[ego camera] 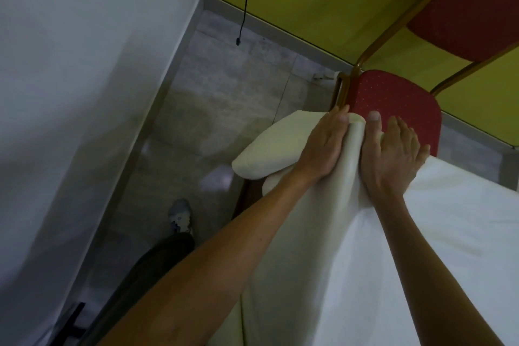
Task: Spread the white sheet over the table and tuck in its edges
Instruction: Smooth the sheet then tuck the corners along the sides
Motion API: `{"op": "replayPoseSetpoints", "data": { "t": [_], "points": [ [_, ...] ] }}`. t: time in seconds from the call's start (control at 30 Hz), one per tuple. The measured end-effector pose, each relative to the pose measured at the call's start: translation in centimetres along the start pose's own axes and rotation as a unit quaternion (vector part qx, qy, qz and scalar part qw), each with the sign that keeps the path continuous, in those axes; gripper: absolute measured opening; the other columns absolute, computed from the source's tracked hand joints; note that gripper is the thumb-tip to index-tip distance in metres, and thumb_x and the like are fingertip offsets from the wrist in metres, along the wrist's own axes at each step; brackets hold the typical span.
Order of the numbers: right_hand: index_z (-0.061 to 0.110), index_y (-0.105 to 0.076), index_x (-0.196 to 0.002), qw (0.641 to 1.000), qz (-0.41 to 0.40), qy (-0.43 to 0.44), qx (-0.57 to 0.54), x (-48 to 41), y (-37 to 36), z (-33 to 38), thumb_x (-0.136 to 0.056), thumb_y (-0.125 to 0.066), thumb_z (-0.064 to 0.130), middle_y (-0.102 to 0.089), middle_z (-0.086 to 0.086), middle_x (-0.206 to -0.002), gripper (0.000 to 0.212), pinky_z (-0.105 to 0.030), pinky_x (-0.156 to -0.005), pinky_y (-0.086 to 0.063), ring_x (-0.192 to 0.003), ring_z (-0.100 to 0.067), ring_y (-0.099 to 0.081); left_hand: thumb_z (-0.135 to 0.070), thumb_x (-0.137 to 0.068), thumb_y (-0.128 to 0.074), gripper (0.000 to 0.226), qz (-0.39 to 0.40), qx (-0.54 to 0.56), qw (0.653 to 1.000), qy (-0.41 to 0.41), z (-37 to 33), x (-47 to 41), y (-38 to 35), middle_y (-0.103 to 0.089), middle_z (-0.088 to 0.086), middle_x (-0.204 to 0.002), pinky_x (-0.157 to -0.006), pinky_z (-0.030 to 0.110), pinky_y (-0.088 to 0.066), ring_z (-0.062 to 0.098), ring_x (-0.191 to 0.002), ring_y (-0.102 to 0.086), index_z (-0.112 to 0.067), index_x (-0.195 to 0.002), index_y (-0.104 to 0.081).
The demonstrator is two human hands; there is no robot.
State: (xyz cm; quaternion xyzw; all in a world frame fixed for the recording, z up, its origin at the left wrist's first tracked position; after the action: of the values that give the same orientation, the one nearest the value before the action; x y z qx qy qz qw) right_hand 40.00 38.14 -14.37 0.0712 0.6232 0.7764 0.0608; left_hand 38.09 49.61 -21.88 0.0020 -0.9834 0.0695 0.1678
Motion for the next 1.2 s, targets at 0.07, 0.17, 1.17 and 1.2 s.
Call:
{"op": "replayPoseSetpoints", "data": {
  "t": [0.07,0.17,1.17,1.2],
  "points": [
    [0.01,-0.042,-0.152,1.0,-0.004,0.001,-0.001,0.0,0.0,0.0,-0.09,-0.004,0.078,-0.039,-0.01,-0.161,0.1,-0.053,-0.126,-0.003,-0.153,-0.028,-0.025,-0.056,-0.103,-0.018,0.062,-0.008,0.009,1.0,0.015,1.9,0.4,0.0,-0.022,-0.002,-0.164,-0.125,0.045,-0.013,0.01,-0.151,-0.017,-0.026,-0.156,-0.024],
    [0.01,-0.042,-0.152,1.0,-0.007,0.004,0.0,0.0,-0.1,0.0,-0.09,-0.004,0.077,-0.04,-0.01,-0.16,0.099,-0.054,-0.126,-0.004,-0.152,-0.029,-0.027,-0.063,-0.097,-0.018,0.069,-0.034,0.01,0.997,0.072,6.6,0.9,0.9,-0.017,-0.006,-0.165,-0.125,0.047,-0.009,0.011,-0.151,-0.015,-0.029,-0.157,-0.018],
    [0.008,-0.061,-0.128,0.999,-0.024,0.016,0.028,-1.1,-0.9,-1.1,-0.086,0.007,0.085,-0.062,-0.014,-0.135,0.112,-0.058,-0.121,-0.017,-0.133,-0.032,-0.049,-0.003,-0.095,-0.054,0.037,-0.174,-0.271,0.947,0.0,15.5,8.7,10.6,-0.067,0.025,-0.117,-0.089,0.05,-0.057,0.041,-0.105,-0.067,-0.002,-0.131,-0.056],
    [0.007,-0.061,-0.127,0.999,-0.02,0.011,0.026,-1.1,-0.9,-1.1,-0.086,0.008,0.085,-0.063,-0.015,-0.132,0.112,-0.059,-0.12,-0.018,-0.131,-0.032,-0.05,0.003,-0.091,-0.06,0.039,-0.204,-0.258,0.944,-0.034,14.8,9.6,11.1,-0.066,0.03,-0.114,-0.083,0.053,-0.059,0.044,-0.1,-0.067,-0.001,-0.13,-0.054]
  ]
}}
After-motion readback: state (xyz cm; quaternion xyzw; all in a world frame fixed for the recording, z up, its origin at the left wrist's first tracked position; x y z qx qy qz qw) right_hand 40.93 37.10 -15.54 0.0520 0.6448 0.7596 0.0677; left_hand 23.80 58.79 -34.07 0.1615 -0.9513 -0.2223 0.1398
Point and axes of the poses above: each hand's wrist, its own x-axis away from the middle knuckle, its own y-axis out of the back of the hand, z = x × y, the point moved 7 cm from there along -x, towards the middle knuckle
